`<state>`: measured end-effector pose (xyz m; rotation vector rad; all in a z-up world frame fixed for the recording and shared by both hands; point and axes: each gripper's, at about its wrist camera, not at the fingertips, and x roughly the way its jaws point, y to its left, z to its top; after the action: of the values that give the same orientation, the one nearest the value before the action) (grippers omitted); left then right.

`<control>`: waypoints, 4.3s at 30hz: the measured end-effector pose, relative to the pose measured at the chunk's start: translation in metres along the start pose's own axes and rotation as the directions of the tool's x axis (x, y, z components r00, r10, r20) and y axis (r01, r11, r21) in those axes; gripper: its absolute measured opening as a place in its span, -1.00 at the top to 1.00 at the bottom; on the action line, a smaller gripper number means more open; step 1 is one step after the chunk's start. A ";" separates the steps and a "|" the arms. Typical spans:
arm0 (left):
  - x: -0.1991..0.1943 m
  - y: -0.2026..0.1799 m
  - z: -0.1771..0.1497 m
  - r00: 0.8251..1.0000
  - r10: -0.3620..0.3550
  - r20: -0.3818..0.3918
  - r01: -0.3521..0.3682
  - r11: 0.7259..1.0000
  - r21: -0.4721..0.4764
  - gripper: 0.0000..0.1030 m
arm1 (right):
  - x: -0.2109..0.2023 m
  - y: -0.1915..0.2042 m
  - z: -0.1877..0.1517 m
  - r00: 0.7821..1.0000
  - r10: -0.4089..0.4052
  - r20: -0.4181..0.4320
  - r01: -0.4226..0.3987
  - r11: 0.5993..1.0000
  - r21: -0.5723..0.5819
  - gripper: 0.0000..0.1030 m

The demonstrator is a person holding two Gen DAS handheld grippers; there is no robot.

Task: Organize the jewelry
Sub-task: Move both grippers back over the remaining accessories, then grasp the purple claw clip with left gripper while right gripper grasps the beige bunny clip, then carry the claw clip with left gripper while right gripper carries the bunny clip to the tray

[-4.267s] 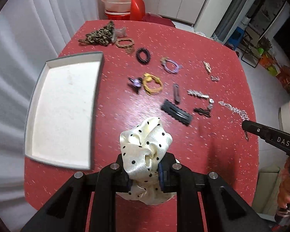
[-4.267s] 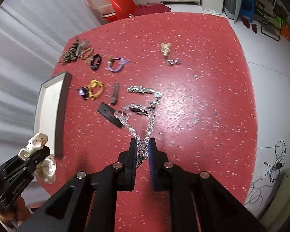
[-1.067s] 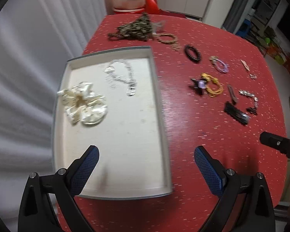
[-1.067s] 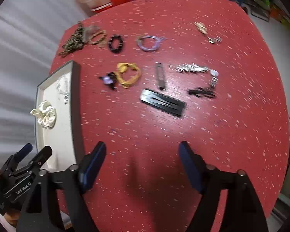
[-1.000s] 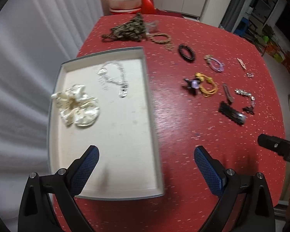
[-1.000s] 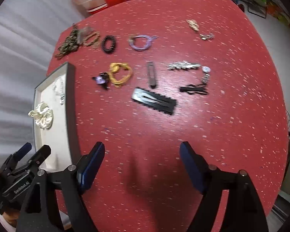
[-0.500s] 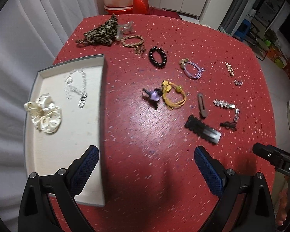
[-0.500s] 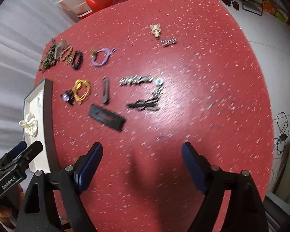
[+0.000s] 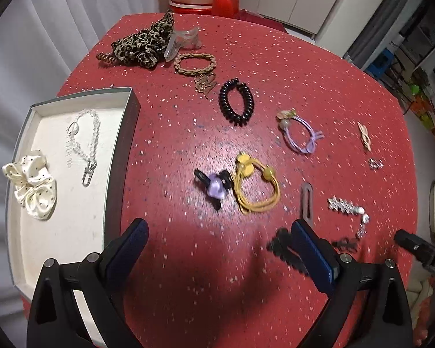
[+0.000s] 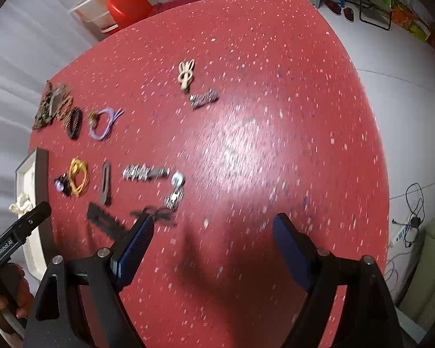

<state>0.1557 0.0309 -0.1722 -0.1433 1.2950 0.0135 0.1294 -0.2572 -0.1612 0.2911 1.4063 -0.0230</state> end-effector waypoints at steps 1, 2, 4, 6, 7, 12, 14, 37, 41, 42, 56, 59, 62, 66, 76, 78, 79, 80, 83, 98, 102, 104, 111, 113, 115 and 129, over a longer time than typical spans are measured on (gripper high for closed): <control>0.003 0.001 0.001 1.000 0.005 0.003 -0.005 1.000 -0.003 -0.93 | 0.001 0.000 0.005 1.000 -0.002 0.005 0.002 1.000 -0.005 -0.68; 0.006 0.002 0.002 1.000 0.007 0.004 -0.006 1.000 -0.008 -0.93 | 0.002 0.001 0.009 1.000 -0.005 0.011 0.005 1.000 -0.011 -0.68; 0.012 0.005 0.005 1.000 0.000 0.004 0.000 1.000 -0.020 -0.93 | 0.006 0.004 0.021 1.000 -0.009 0.027 0.010 1.000 -0.029 -0.68; 0.016 0.006 0.006 1.000 -0.006 0.012 0.006 1.000 -0.025 -0.92 | 0.009 0.008 0.033 0.999 -0.014 0.040 0.016 0.999 -0.050 -0.68; 0.019 0.005 0.007 1.000 -0.006 0.018 0.007 1.000 -0.023 -0.92 | 0.011 0.011 0.038 0.999 -0.015 0.047 0.018 0.998 -0.059 -0.68; 0.031 0.005 0.011 1.000 -0.006 0.029 0.007 1.000 -0.022 -0.70 | 0.024 0.025 0.066 0.997 -0.021 0.074 0.029 0.994 -0.110 -0.68; 0.038 0.009 0.013 1.000 0.000 0.024 0.001 0.999 -0.041 -0.70 | 0.031 0.030 0.076 0.996 -0.024 0.082 0.035 0.991 -0.126 -0.67; 0.055 0.007 0.017 0.997 0.020 0.073 -0.018 1.000 -0.022 0.21 | 0.068 0.060 0.105 0.981 -0.117 0.154 0.153 0.956 -0.250 -0.20; 0.052 0.005 0.016 0.997 0.003 0.071 -0.002 1.000 -0.022 0.21 | 0.066 0.069 0.098 0.981 -0.109 0.160 0.150 0.951 -0.269 0.20; 0.053 0.005 0.017 0.997 -0.001 0.072 0.002 1.000 -0.022 0.21 | 0.066 0.070 0.097 0.981 -0.108 0.162 0.150 0.951 -0.269 0.26; 0.023 0.006 0.005 0.994 -0.044 0.105 0.044 0.999 0.003 0.22 | 0.047 0.054 0.088 0.985 -0.064 0.158 0.098 0.972 -0.213 0.63; 0.019 0.002 0.006 0.994 -0.047 0.100 0.046 0.999 0.015 0.22 | 0.039 0.054 0.078 0.988 -0.038 0.147 0.070 0.973 -0.218 0.63; 0.013 -0.004 0.001 0.994 -0.050 0.095 0.048 0.999 0.026 0.22 | 0.032 0.055 0.063 0.992 -0.008 0.125 0.036 0.975 -0.221 0.63; -0.002 -0.013 -0.011 0.994 -0.059 0.093 0.056 0.998 0.043 0.22 | 0.021 0.054 0.043 0.994 0.023 0.103 0.000 0.976 -0.217 0.63; -0.029 -0.026 -0.037 0.996 -0.055 0.076 0.050 0.996 0.076 0.22 | -0.004 0.041 0.007 0.997 0.053 0.058 -0.042 0.982 -0.184 0.63; -0.035 -0.026 -0.043 0.997 -0.049 0.067 0.044 0.996 0.077 0.22 | -0.008 0.038 0.001 0.997 0.058 0.047 -0.049 0.984 -0.171 0.63; -0.037 -0.025 -0.045 0.997 -0.048 0.064 0.043 0.996 0.078 0.22 | -0.010 0.036 -0.002 0.997 0.059 0.041 -0.052 0.985 -0.163 0.63; -0.043 -0.024 -0.049 0.997 -0.050 0.063 0.045 0.996 0.078 0.22 | -0.012 0.036 -0.005 0.998 0.060 0.037 -0.053 0.986 -0.158 0.63; -0.057 -0.020 -0.057 0.997 -0.054 0.062 0.048 0.995 0.087 0.22 | -0.026 0.037 -0.016 0.998 0.053 0.037 -0.046 0.986 -0.158 0.63; -0.118 0.059 -0.078 0.996 -0.055 0.075 0.046 0.991 0.122 0.22 | -0.080 0.123 -0.064 0.996 0.063 0.067 -0.050 0.982 -0.181 0.63; -0.125 0.095 -0.082 0.996 -0.034 0.083 0.027 0.996 0.084 0.22 | -0.082 0.161 -0.077 0.995 0.082 0.062 -0.067 0.975 -0.213 0.63; -0.126 0.112 -0.083 0.996 -0.020 0.084 0.015 0.998 0.060 0.22 | -0.081 0.180 -0.081 0.994 0.091 0.057 -0.075 0.969 -0.235 0.63; -0.124 0.167 -0.089 0.996 0.032 0.087 -0.030 0.999 -0.019 0.22 | -0.072 0.243 -0.096 0.991 0.128 0.033 -0.112 0.944 -0.310 0.63; -0.122 0.180 -0.091 0.995 0.045 0.085 -0.042 0.999 -0.035 0.22 | -0.069 0.259 -0.099 0.990 0.139 0.025 -0.123 0.936 -0.329 0.63; -0.121 0.194 -0.092 0.995 0.058 0.084 -0.053 0.997 -0.054 0.22 | -0.066 0.276 -0.103 0.988 0.151 0.016 -0.136 0.926 -0.352 0.63; -0.079 0.238 -0.087 0.994 0.095 0.049 -0.089 0.991 -0.101 0.22 | -0.004 0.360 -0.129 0.976 0.181 -0.121 -0.216 0.881 -0.421 0.63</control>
<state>0.0290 0.2628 -0.1430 -0.1668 1.2467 0.1596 0.0714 0.1172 -0.1069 0.0635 1.4118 0.4724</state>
